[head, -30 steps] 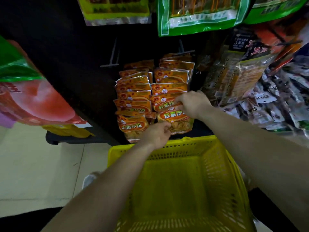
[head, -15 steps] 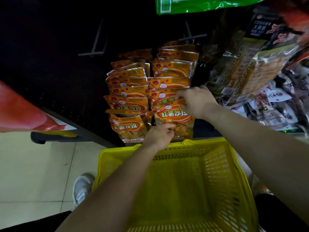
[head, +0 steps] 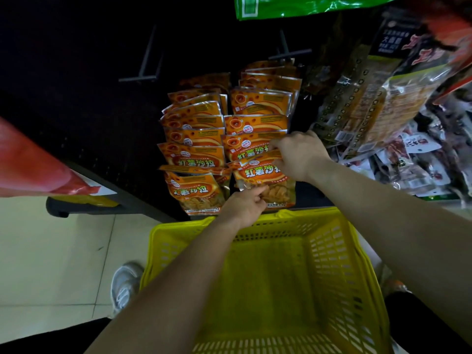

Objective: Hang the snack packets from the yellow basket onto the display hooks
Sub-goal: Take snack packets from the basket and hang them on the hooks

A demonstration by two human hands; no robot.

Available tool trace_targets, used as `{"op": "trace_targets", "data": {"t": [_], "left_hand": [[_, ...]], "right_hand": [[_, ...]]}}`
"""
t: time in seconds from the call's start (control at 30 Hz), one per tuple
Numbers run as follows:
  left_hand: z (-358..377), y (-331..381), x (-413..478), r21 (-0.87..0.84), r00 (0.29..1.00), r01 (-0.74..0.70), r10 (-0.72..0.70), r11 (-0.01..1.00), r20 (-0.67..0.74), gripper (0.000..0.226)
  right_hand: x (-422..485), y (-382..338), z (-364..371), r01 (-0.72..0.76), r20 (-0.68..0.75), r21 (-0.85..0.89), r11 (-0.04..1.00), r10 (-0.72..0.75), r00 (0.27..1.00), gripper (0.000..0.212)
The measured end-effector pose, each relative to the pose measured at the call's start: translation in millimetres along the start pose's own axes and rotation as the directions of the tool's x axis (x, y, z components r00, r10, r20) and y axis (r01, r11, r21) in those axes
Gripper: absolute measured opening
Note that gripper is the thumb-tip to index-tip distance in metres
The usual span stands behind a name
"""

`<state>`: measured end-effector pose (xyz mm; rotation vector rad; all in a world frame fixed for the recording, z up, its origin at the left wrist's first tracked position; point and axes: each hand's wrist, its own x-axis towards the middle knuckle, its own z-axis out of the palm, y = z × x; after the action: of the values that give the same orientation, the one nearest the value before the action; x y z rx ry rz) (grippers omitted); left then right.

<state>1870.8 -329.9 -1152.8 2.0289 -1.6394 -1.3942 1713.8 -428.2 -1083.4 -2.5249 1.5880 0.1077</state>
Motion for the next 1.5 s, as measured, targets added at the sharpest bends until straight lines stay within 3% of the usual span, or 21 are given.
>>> {"op": "trace_targets", "data": {"t": [0.23,0.43,0.6,0.67,0.73,0.83,0.97,1.2,1.5], "left_hand": [[-21,3,-29,0.047,0.994,-0.063,0.067,0.997,-0.089,0.049],[-53,-7,-71,-0.023,0.987,-0.037,0.033,0.999,-0.155,0.041],[-76,-35,-99,0.143,0.941,0.073,-0.021,0.987,-0.339,0.028],[-81,-43,-100,0.171,0.936,0.125,-0.059,0.977,-0.346,0.032],[-82,-48,-95,0.206,0.952,0.137,-0.071,0.969,-0.298,0.046],[-80,-52,-78,0.206,0.971,0.144,-0.098,0.968,-0.217,0.063],[-78,-54,-54,0.216,0.978,0.168,-0.135,0.962,-0.161,0.074],[-80,-54,-31,0.263,0.974,0.182,-0.137,0.948,-0.181,0.072],[-80,-49,-56,0.260,0.978,0.118,-0.067,0.958,-0.197,0.072]], "right_hand": [[-19,-5,-20,-0.010,-0.159,-0.045,0.999,0.003,0.987,0.069],[-42,-25,-34,-0.046,-0.172,0.020,0.999,0.049,0.984,0.074],[-53,-57,-19,-0.003,-0.127,0.031,1.000,0.006,0.992,0.066],[-53,-65,-10,-0.043,-0.084,0.107,0.993,0.052,0.995,0.049],[-51,-67,2,-0.106,0.054,0.146,0.984,0.099,0.994,0.035],[-48,-60,24,-0.135,0.248,0.161,0.978,0.093,0.964,0.046],[-39,-48,48,-0.132,0.363,0.249,0.960,0.034,0.931,0.064],[-24,-41,64,-0.196,0.401,0.309,0.931,0.059,0.914,0.073],[-42,-44,45,-0.162,0.393,0.329,0.931,0.021,0.919,0.071]]}}
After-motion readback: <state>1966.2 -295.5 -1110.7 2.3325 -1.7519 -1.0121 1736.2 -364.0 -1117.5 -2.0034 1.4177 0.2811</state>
